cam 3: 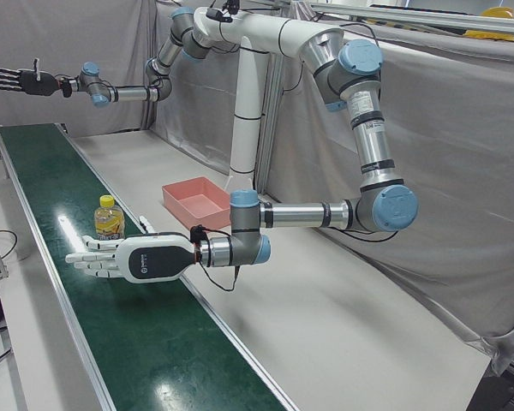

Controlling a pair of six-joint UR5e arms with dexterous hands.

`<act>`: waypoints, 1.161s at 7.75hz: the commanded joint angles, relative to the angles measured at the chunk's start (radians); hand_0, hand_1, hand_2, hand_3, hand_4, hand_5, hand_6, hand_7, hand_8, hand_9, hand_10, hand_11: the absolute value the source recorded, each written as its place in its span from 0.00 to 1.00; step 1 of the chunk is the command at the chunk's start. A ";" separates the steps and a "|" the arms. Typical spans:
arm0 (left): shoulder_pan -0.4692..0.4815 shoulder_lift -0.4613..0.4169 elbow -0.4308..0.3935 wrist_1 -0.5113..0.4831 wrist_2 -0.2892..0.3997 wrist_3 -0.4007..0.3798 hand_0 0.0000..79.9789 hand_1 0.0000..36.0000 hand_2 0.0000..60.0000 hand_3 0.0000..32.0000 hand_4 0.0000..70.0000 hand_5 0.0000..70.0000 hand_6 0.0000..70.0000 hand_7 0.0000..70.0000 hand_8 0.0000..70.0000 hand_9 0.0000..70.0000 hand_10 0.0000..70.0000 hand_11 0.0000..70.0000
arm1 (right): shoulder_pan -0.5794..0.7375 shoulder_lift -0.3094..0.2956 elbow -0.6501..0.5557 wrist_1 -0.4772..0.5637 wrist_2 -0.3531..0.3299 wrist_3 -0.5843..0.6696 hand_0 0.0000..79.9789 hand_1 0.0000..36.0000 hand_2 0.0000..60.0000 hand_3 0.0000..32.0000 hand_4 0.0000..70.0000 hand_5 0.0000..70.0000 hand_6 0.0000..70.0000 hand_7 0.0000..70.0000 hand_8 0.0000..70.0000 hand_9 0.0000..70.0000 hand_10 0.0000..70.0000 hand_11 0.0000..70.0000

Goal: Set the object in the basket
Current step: 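Reach the left hand to the yellow-capped juice bottle on the belt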

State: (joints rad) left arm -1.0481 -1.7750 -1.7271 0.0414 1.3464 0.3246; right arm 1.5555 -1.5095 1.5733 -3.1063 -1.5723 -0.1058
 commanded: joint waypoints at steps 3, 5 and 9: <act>0.006 -0.060 0.012 0.035 -0.006 0.002 0.72 0.61 0.10 0.00 0.08 0.45 0.00 0.04 0.12 0.15 0.14 0.23 | 0.000 0.000 0.001 0.000 0.000 0.000 0.00 0.00 0.00 0.00 0.00 0.00 0.00 0.00 0.00 0.00 0.00 0.00; 0.037 -0.063 0.014 0.035 -0.010 0.002 0.72 0.61 0.11 0.00 0.08 0.46 0.00 0.04 0.13 0.16 0.14 0.24 | 0.000 0.000 0.001 0.000 0.001 0.000 0.00 0.00 0.00 0.00 0.00 0.00 0.00 0.00 0.00 0.00 0.00 0.00; 0.045 -0.113 0.012 0.086 -0.027 -0.001 0.73 0.64 0.15 0.00 0.12 0.49 0.00 0.05 0.14 0.18 0.16 0.27 | 0.000 0.000 0.001 0.000 0.000 0.000 0.00 0.00 0.00 0.00 0.00 0.00 0.00 0.00 0.00 0.00 0.00 0.00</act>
State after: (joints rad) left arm -1.0075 -1.8501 -1.7139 0.0825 1.3227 0.3262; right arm 1.5555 -1.5099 1.5738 -3.1063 -1.5722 -0.1059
